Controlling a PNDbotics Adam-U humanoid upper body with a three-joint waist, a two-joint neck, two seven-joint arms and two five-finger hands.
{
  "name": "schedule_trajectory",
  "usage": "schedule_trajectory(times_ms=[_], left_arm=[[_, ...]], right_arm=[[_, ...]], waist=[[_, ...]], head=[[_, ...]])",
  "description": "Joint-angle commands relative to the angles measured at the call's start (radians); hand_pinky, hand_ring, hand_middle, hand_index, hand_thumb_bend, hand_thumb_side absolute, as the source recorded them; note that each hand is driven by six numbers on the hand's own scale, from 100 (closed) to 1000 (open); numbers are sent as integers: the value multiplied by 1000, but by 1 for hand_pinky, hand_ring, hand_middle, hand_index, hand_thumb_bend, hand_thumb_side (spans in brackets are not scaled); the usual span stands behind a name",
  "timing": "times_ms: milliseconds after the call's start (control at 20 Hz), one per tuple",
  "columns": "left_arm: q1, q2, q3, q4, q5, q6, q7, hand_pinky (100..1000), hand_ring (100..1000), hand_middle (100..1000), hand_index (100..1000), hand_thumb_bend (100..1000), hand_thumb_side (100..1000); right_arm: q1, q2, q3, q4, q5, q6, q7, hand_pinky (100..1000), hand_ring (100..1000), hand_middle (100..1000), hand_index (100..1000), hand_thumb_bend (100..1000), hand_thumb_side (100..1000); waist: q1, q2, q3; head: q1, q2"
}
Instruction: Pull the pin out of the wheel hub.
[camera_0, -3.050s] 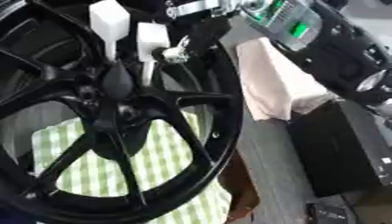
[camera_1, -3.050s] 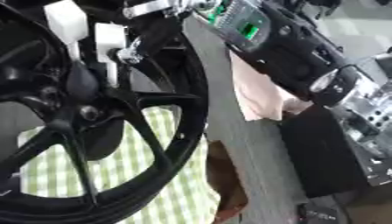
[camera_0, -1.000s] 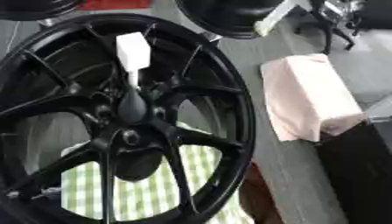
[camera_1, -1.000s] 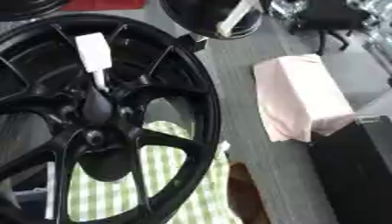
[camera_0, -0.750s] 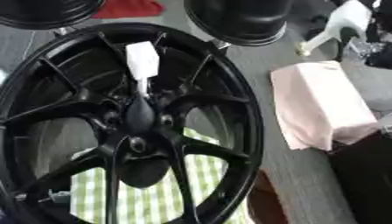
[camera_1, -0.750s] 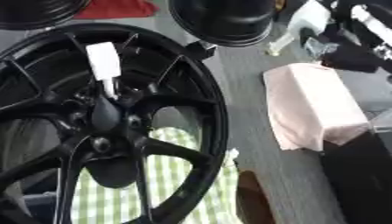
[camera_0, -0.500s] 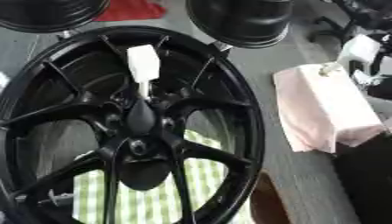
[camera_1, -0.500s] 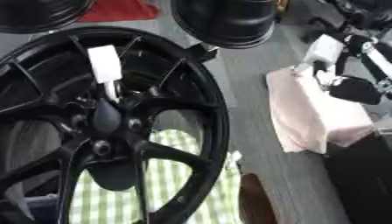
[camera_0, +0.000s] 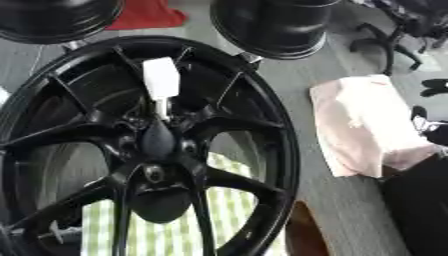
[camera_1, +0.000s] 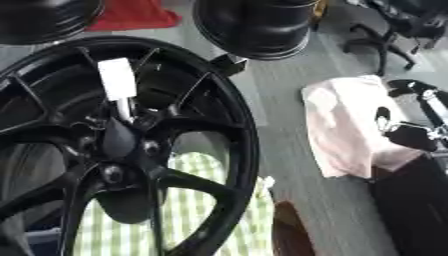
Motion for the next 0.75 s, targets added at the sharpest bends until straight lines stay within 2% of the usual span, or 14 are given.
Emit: schedule_trajectory(times_ms=[50,100,200,250,450,600,750], left_arm=[[-4,14,11,-16,1,-1,1,870,628,601,751,379,610],[-4,13,11,-16,1,-1,1,870,628,601,751,379,610],[-4,14,11,-16,1,-1,1,870,627,601,751,379,609],[-5,14,10,-16,2,-1,0,870,627,601,751,379,609],[-9,14,8,-16,2,-3,-3,870,628,601,751,379,609],[-13,14,4,-16,2,-4,-7,870,628,601,750,378,608],[-17,14,1,-16,1,-6,-11,869,628,601,750,377,607]], right_arm=[[-3,-23,-12,-16,-22,12,-27,1000,1000,759,876,100,100],[-5,-22,-9,-23,-26,14,-29,1000,1000,747,873,100,100],[-11,-22,-4,-42,-50,3,-38,983,1000,652,848,100,110],[-15,-21,-2,-57,-69,-15,-51,963,1000,576,789,100,625],[-33,-29,42,-151,-173,-116,-102,956,1000,518,749,100,631],[-76,-54,83,-163,-241,-211,-102,958,1000,503,737,100,659],[-127,-74,119,-164,-308,-270,-85,954,966,472,697,100,614]], waist=[[5,-16,-2],[6,-16,-2],[6,-16,-2],[6,-16,-1],[7,-16,4],[5,-18,9],[2,-20,15]], head=[[-4,-13],[-7,-13],[-12,-12],[-13,-12],[-17,-7],[-24,0],[-28,3]])
